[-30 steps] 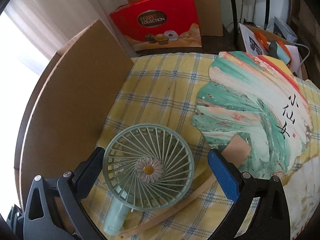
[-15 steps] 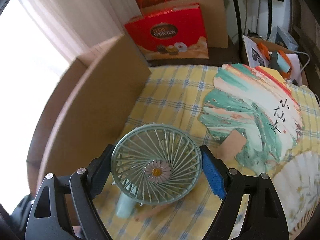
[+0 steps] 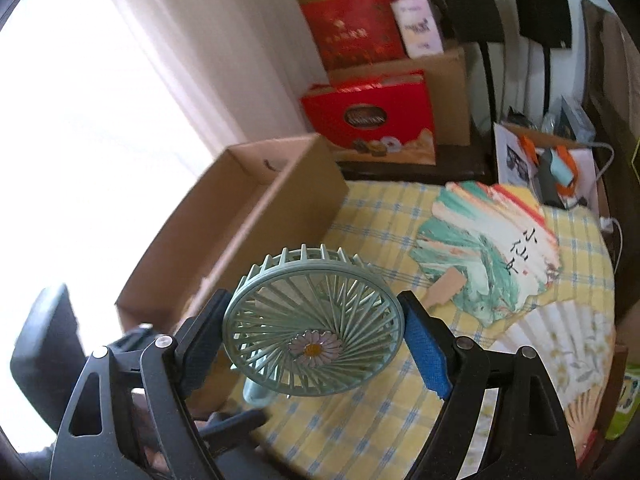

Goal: Organize objects
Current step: 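Grasp the mint-green fan handle with the left gripper while the right gripper grasps its head, then carry the mint-green fan into the box with both grippers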

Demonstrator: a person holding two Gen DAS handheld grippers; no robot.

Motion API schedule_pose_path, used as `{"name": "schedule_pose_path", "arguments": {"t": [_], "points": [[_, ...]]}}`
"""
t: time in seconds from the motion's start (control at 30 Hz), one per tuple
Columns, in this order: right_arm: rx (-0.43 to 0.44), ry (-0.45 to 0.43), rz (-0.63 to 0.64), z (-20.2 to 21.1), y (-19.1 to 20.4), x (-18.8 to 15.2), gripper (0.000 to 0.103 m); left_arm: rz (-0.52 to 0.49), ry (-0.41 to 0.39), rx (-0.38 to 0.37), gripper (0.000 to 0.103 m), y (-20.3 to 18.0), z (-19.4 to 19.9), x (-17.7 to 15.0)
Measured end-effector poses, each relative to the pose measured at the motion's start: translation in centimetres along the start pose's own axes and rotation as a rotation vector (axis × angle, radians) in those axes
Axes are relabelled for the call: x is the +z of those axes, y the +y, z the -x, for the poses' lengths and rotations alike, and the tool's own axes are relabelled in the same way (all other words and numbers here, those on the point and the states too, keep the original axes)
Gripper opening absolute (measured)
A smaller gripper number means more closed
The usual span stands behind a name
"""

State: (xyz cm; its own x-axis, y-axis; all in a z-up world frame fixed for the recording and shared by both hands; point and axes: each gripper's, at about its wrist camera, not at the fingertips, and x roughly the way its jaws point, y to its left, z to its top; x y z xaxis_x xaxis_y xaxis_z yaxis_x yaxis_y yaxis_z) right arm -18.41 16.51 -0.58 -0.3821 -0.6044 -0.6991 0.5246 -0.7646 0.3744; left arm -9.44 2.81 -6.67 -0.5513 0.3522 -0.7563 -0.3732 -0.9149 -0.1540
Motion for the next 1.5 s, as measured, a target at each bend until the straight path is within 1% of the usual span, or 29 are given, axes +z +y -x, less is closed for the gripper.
{"name": "schedule_pose_path", "arguments": {"t": [0.07, 0.13, 0.2, 0.33, 0.47, 0.67, 0.8, 0.93, 1.13, 1.27, 1.4, 1.47, 1.5], "points": [[0.014, 0.001, 0.010, 0.9, 0.8, 0.2, 0.084, 0.000, -0.007, -0.002, 0.051, -0.1, 0.2, -0.1], [0.033, 0.006, 0.014, 1.6, 1.7, 0.4, 0.084, 0.009, -0.020, -0.012, 0.030, 0.1, 0.6, -0.3], [0.043, 0.008, 0.021, 2.0, 2.6, 0.7, 0.084, 0.021, -0.035, -0.031, 0.024, 0.6, 1.3, -0.3], [0.045, 0.008, 0.056, 2.3, 4.7, 1.2, 0.084, 0.004, -0.048, -0.004, 0.023, 1.3, 2.8, -0.3], [0.064, 0.017, 0.074, 1.5, 6.4, 1.9, 0.084, 0.016, -0.052, 0.015, 0.023, 2.8, 4.0, -0.4], [0.097, 0.054, 0.104, -1.1, 9.7, 3.4, 0.084, 0.045, -0.051, 0.050, 0.022, 6.2, 5.6, -0.5], [0.126, 0.078, 0.126, -3.7, 12.5, 4.5, 0.084, 0.067, -0.047, 0.091, 0.022, 9.7, 6.8, -1.1], [0.159, 0.119, 0.126, -7.4, 15.2, 5.5, 0.084, 0.106, -0.024, 0.122, 0.022, 13.5, 7.2, -1.7], [0.190, 0.195, 0.121, -13.9, 18.3, 6.2, 0.084, 0.163, 0.032, 0.170, 0.022, 18.8, 6.4, -3.3], [0.207, 0.248, 0.094, -17.8, 18.8, 5.9, 0.084, 0.168, 0.074, 0.218, 0.022, 21.0, 5.2, -4.5], [0.233, 0.311, 0.039, -21.6, 18.3, 5.5, 0.084, 0.156, 0.113, 0.287, 0.022, 22.2, 4.1, -5.5], [0.244, 0.340, 0.011, -23.1, 18.0, 5.3, 0.084, 0.164, 0.123, 0.308, 0.022, 22.7, 3.7, -6.0], [0.253, 0.357, -0.005, -24.0, 17.8, 5.1, 0.084, 0.179, 0.125, 0.313, 0.025, 23.1, 3.7, -6.2]]}}
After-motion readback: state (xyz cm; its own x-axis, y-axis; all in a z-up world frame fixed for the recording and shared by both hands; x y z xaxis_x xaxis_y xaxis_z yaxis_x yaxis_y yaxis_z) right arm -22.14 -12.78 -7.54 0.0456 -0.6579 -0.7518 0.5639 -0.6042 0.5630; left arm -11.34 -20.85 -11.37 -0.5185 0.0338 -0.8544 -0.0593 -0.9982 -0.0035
